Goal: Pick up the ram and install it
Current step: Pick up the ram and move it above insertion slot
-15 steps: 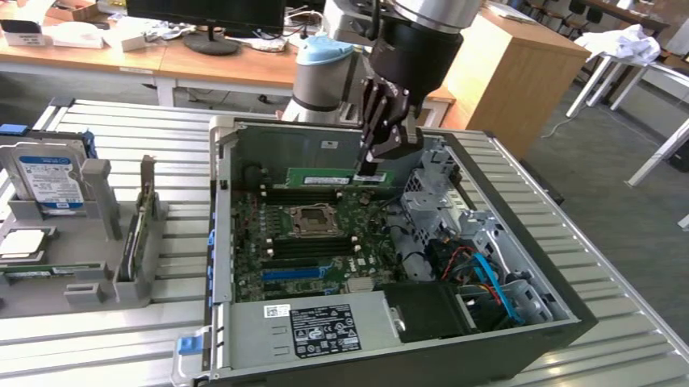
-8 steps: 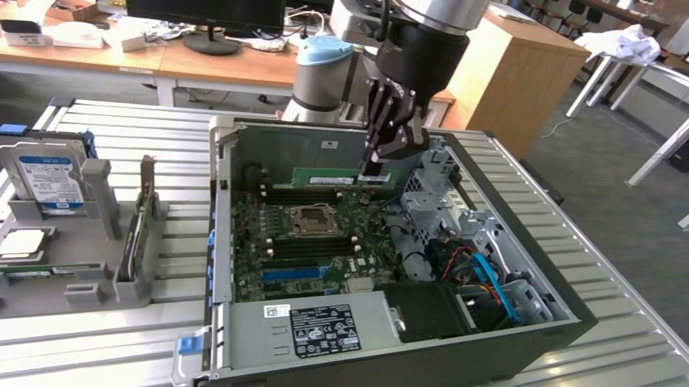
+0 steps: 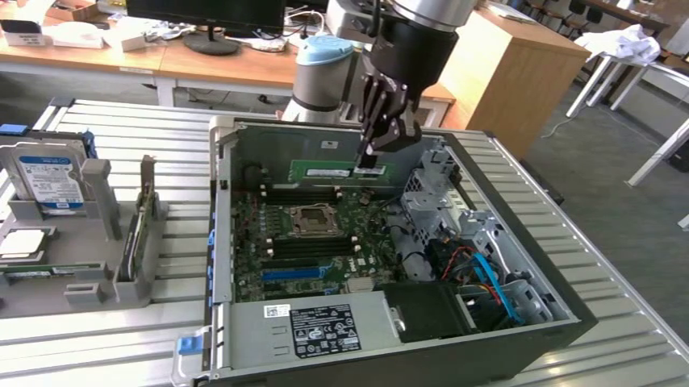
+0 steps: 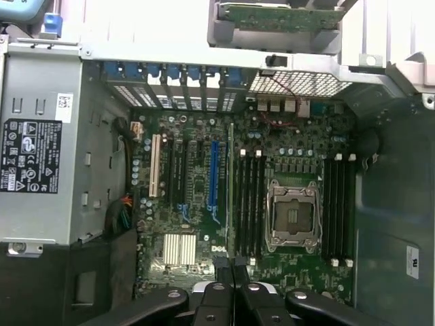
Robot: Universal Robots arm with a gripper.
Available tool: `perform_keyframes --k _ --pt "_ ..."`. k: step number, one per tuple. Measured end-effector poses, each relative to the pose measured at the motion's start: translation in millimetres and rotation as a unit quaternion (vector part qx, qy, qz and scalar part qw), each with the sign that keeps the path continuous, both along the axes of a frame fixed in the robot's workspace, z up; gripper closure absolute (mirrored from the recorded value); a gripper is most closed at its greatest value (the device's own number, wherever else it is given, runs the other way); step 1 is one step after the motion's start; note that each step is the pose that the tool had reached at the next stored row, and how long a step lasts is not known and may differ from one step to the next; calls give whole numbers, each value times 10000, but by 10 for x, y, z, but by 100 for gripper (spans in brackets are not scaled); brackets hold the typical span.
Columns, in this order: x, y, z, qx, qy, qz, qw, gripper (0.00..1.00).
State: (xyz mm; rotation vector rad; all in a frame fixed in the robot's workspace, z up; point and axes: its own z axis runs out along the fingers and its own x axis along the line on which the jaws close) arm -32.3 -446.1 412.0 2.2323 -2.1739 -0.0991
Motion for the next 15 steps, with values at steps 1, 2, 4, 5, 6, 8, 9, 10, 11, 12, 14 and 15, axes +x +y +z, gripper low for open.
perform_keyframes --k 1,2,4,5,6,8,9,10,11,12,14,15 --pt "0 28 -2 -1 1 0 10000 88" --pt "0 52 -3 -1 0 0 10000 88" --pt "0 85 -6 0 0 0 10000 88" --pt "0 103 -8 0 0 0 10000 88" --pt "0 119 -9 -1 0 0 10000 88" --pt "0 145 -12 -1 0 0 10000 88" --pt "1 145 -12 -1 1 0 10000 88" --pt "1 145 -12 -1 0 1 10000 88" --pt "1 145 -12 -1 0 1 10000 88" --pt "0 145 -12 0 0 1 10000 88" --pt "0 146 -13 0 0 0 10000 88" --pt "0 146 -18 1 0 0 10000 88"
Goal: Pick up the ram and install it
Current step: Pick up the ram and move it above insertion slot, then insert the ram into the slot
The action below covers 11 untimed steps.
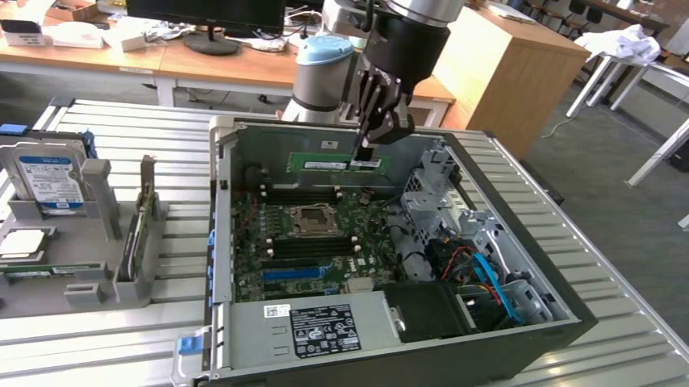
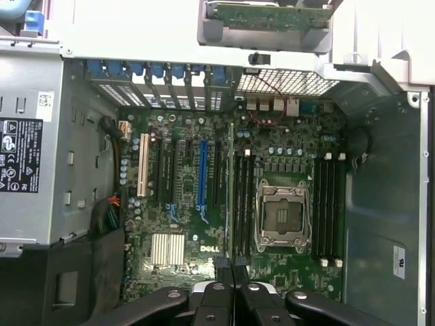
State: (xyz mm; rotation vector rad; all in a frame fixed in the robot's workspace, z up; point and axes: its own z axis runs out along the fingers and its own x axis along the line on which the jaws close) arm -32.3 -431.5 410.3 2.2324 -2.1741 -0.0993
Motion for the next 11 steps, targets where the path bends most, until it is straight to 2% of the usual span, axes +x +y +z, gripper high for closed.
perform_keyframes --k 7,11 --pt "0 0 -70 -2 1 0 10000 88" --pt "0 -1 -77 -1 0 0 10000 88"
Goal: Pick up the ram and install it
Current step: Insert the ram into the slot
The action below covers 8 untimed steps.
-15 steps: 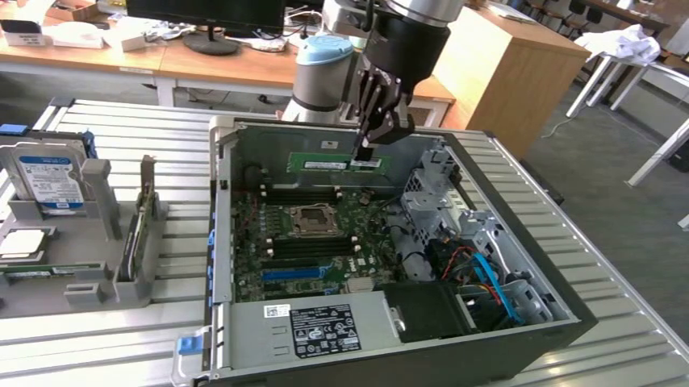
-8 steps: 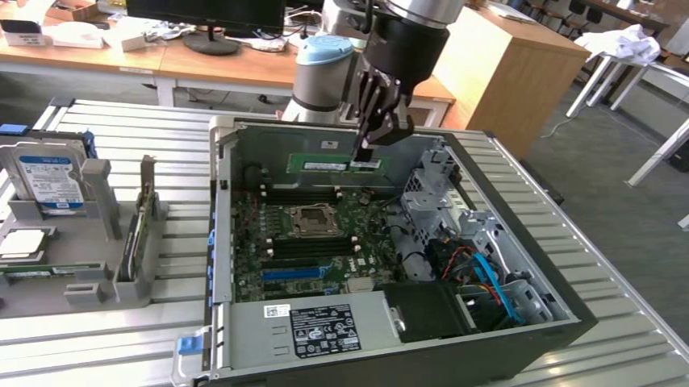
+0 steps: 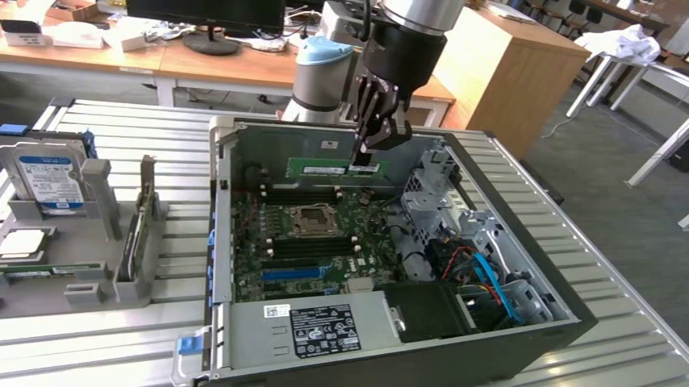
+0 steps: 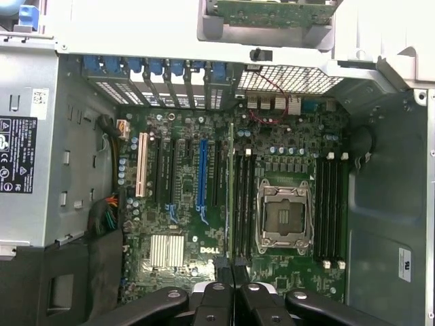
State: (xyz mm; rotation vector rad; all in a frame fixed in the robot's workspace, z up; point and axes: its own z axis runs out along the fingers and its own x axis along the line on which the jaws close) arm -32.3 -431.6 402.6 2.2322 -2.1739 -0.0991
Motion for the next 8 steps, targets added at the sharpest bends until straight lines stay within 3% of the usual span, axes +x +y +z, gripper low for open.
perform_keyframes --k 8 --pt "0 0 -15 0 0 0 10000 88"
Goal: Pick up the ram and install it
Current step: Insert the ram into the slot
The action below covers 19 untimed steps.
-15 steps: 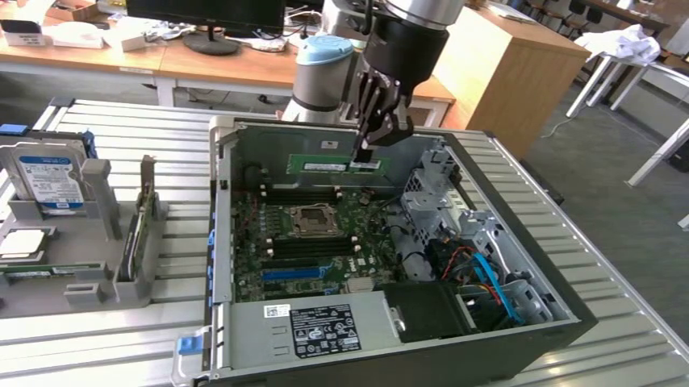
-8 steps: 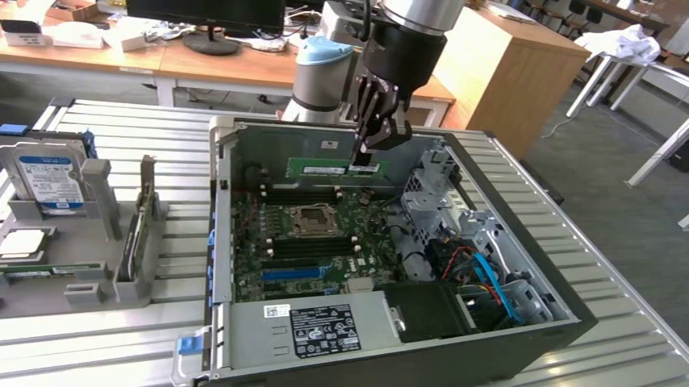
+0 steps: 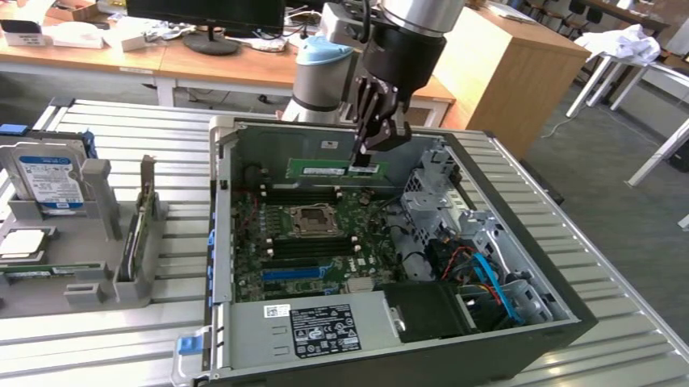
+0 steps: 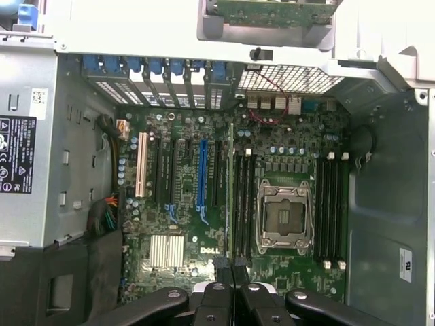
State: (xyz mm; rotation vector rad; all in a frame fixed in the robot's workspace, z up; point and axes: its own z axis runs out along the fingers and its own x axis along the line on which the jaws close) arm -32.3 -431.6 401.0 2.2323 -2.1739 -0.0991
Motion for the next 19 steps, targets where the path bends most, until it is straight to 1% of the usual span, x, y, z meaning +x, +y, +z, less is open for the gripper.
perform_keyframes --k 8,19 --pt "0 0 -80 0 0 0 10000 88" --pt "0 0 -256 0 0 0 10000 88"
